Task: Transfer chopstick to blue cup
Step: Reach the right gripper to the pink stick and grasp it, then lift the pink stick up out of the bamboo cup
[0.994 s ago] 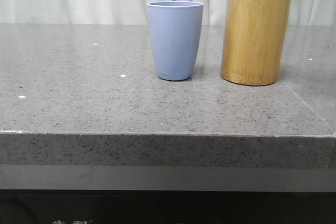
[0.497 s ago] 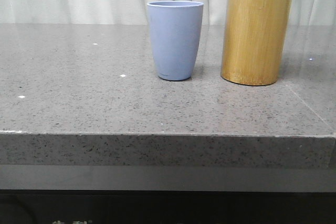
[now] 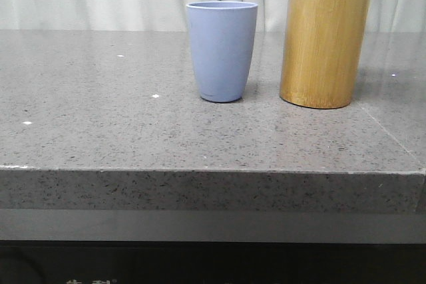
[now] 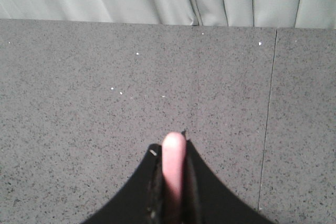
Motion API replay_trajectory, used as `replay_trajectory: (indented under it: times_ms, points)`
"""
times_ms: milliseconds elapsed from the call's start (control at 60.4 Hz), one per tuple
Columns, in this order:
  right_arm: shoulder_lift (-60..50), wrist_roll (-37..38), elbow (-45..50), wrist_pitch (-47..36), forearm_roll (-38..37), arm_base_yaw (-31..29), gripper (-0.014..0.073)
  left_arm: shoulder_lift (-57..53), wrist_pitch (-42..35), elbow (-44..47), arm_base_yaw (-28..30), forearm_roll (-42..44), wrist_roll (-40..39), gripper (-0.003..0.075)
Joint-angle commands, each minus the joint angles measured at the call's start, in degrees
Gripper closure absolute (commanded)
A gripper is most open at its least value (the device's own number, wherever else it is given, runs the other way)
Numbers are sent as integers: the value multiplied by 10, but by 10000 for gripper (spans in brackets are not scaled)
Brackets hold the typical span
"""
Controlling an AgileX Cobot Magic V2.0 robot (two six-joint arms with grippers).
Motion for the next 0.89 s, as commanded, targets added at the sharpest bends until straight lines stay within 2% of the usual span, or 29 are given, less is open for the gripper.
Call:
replay_trajectory:
  times_ms: [0,265,481,679,878]
  points:
    - [-47,0,-21,-56,6,0,648,5,-47,-14,0,-3,-6,739]
    - [-137,0,-21,-153,5,8,648,5,-47,-14,0,-3,-6,739]
    - [-156,0,-21,-253,-48,79,648,5,-47,-14,0,-3,-6,739]
    - [-136,0,-21,-265,-70,151,648,5,-47,-12,0,-3,-6,739]
    - [-88,0,-21,-254,-70,184,648,5,-50,-9,0,-3,-6,739]
